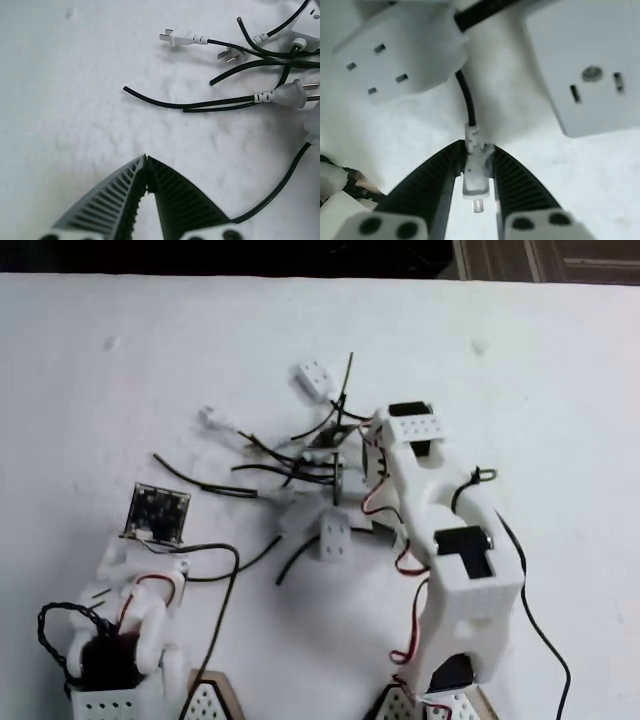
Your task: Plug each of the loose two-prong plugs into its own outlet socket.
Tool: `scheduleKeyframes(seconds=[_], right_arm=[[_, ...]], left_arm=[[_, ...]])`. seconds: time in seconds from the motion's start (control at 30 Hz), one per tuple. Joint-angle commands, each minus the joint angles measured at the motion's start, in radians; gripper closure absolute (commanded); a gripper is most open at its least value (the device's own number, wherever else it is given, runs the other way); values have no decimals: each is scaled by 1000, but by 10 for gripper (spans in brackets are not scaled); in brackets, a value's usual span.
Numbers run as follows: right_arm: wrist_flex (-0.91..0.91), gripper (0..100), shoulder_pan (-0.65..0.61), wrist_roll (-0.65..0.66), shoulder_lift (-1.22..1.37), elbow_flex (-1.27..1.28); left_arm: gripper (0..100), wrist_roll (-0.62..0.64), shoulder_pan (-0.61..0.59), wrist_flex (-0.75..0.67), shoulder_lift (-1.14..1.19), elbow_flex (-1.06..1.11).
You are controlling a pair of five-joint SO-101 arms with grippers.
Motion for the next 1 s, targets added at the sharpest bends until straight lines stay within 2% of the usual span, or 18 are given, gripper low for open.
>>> scheduleKeyframes(seconds=[0.0,0.2,0.67,0.83,0.97], right_arm=[[56,982,-2,3,-148,-11],[142,982,1,-21,-372,-11],[148,982,-2,-172,-866,-11],[58,982,1,-267,-924,3],[-127,981,13,-344,-924,150]], left_arm=[[974,-12,1,-20,-2,-3],[974,-12,1,-20,-2,-3],[974,-12,1,-20,-2,-3],[973,-12,1,-20,-2,-3],[973,-12,1,-20,-2,-3]])
